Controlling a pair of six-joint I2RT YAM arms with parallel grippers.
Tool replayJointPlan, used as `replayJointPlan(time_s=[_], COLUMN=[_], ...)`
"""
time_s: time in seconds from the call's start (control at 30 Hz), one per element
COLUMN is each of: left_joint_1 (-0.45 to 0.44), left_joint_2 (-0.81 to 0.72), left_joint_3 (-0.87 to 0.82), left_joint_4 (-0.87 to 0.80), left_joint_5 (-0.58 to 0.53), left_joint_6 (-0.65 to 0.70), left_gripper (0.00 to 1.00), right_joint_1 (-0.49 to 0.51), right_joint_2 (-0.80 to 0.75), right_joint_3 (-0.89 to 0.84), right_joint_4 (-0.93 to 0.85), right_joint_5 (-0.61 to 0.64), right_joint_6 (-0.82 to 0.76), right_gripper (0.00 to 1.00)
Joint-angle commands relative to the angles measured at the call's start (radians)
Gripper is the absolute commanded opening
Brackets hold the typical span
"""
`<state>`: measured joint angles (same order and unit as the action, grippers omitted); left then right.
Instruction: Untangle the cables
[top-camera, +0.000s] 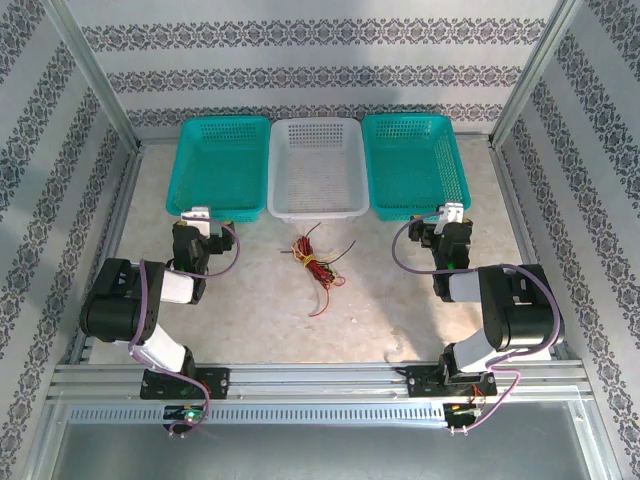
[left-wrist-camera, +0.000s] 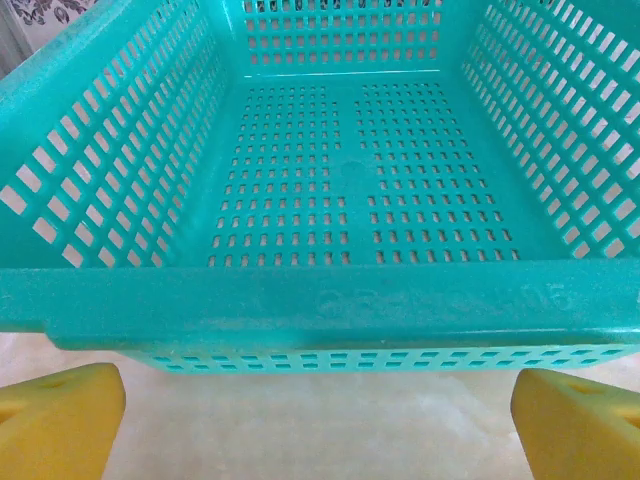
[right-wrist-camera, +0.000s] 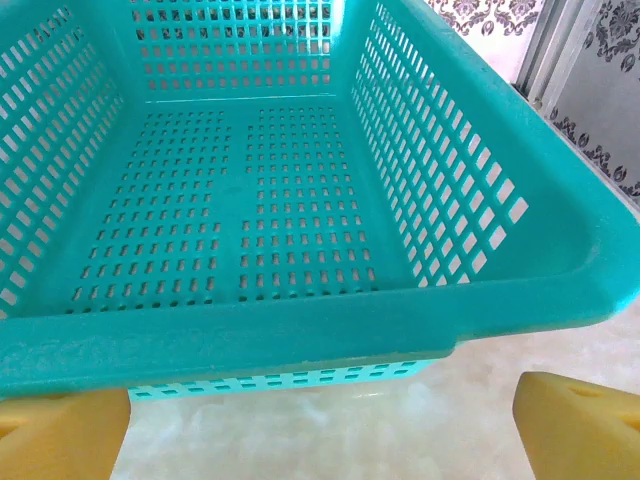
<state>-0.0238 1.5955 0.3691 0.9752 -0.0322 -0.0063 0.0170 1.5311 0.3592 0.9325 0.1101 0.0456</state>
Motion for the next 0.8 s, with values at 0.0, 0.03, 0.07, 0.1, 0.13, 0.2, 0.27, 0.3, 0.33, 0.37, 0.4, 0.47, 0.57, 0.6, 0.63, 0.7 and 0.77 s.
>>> replayJointPlan(time_s=[0.0, 0.03, 0.07, 0.1, 0.13, 0.2, 0.27, 0.3, 0.33, 0.37, 0.4, 0.47, 0.57, 0.6, 0.63, 0.7, 0.77], left_joint_1=[0.01, 0.01, 0.01, 0.01, 0.01, 0.01, 0.01, 0.01, 0.01, 0.01, 0.012, 0.013, 0.013, 0.013, 0.014, 0.02, 0.024], left_joint_2=[0.001, 0.001, 0.001, 0.001, 0.001, 0.001, 0.001, 0.001, 0.001, 0.001, -0.002, 0.001, 0.001, 0.001, 0.002, 0.0, -0.004], left_joint_3=[0.014, 0.013, 0.013, 0.014, 0.013, 0.013, 0.014, 0.013, 0.014, 0.015, 0.019, 0.016, 0.016, 0.016, 0.018, 0.022, 0.024], left_joint_4=[-0.009, -0.009, -0.009, -0.009, -0.009, -0.01, -0.009, -0.009, -0.01, -0.014, -0.029, -0.019, -0.017, -0.018, -0.021, -0.032, -0.043], left_joint_5=[0.009, 0.009, 0.009, 0.01, 0.009, 0.009, 0.009, 0.009, 0.009, 0.011, 0.015, 0.018, 0.018, 0.018, 0.018, 0.033, 0.038], left_joint_6=[0.015, 0.015, 0.015, 0.015, 0.015, 0.015, 0.015, 0.015, 0.015, 0.014, 0.01, 0.011, 0.01, 0.011, 0.011, 0.007, 0.005], left_gripper=[0.99, 0.99, 0.99, 0.99, 0.99, 0.99, 0.99, 0.99, 0.99, 0.99, 0.99, 0.99, 0.99, 0.99, 0.99, 0.99, 0.99], right_joint_1=[0.003, 0.003, 0.003, 0.003, 0.003, 0.002, -0.001, -0.001, 0.0, 0.0, 0.0, 0.0, 0.0, 0.0, 0.0, 0.0, 0.0], right_joint_2=[0.0, 0.0, 0.001, 0.0, 0.0, 0.0, 0.0, 0.001, 0.0, 0.0, 0.0, 0.0, 0.0, 0.001, 0.0, 0.0, 0.0], right_joint_3=[0.011, 0.011, 0.011, 0.011, 0.011, 0.011, 0.011, 0.011, 0.011, 0.011, 0.011, 0.011, 0.011, 0.011, 0.011, 0.011, 0.012], right_joint_4=[0.025, 0.025, 0.026, 0.025, 0.025, 0.026, 0.026, 0.026, 0.025, 0.025, 0.025, 0.025, 0.025, 0.025, 0.025, 0.025, 0.025], right_joint_5=[-0.026, -0.027, -0.027, -0.027, -0.027, -0.027, -0.033, -0.033, -0.032, -0.032, -0.032, -0.031, -0.031, -0.031, -0.032, -0.031, -0.031], right_joint_6=[-0.002, -0.002, -0.002, -0.003, -0.001, -0.002, 0.001, -0.001, -0.001, -0.001, -0.001, 0.0, 0.0, -0.001, 0.0, -0.001, -0.001], right_gripper=[0.98, 0.98, 0.98, 0.99, 0.98, 0.98, 0.98, 0.98, 0.98, 0.99, 0.98, 0.98, 0.98, 0.98, 0.98, 0.98, 0.99])
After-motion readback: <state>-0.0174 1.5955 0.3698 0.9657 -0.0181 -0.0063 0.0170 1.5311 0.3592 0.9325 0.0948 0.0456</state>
